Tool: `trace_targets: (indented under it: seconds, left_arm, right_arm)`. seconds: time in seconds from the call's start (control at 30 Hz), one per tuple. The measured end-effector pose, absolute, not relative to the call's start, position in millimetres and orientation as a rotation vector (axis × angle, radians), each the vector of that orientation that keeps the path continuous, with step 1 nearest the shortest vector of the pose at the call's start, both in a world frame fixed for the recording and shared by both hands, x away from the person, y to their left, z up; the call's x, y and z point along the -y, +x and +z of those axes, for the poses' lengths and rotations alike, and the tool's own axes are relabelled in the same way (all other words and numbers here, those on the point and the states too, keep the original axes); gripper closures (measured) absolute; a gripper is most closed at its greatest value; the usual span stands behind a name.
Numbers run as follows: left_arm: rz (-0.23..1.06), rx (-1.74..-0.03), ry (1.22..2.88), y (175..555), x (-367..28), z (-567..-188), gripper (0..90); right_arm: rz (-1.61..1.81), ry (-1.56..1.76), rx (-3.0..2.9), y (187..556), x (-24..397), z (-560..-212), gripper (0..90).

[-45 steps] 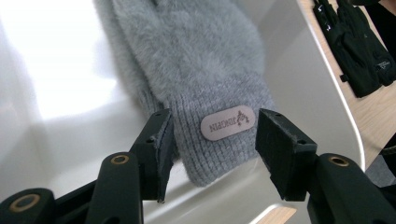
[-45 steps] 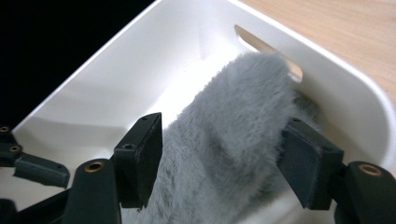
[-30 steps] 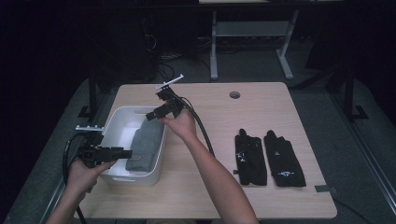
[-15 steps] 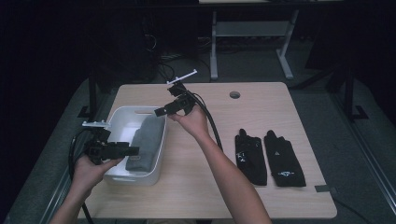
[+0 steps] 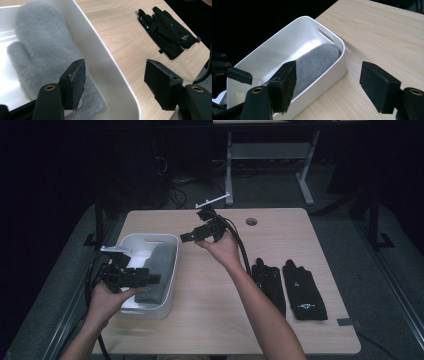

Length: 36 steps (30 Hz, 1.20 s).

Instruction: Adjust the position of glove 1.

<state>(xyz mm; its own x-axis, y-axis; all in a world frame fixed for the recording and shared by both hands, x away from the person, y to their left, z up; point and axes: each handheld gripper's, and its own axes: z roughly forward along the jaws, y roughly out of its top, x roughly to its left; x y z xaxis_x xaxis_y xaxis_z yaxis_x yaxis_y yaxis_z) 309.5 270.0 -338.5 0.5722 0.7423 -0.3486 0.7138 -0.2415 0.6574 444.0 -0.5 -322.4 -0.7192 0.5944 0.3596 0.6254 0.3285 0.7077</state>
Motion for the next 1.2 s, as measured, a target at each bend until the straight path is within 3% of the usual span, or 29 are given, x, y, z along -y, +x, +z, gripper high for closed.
trace_targets:
  seconds: [0.67, 1.2]
  left_arm:
    - [0.038, -1.061, 2.007, 308.7, -221.1, -326.7, 28.5]
    - [0.014, -0.976, 2.041, 305.0, -174.6, -332.3, 25.9]
  right_arm:
    - [-1.41, -1.223, 2.549, 422.2, 74.7, -312.1, 27.0]
    - [-1.407, -1.332, 2.525, 398.7, 146.4, -325.5, 26.7]
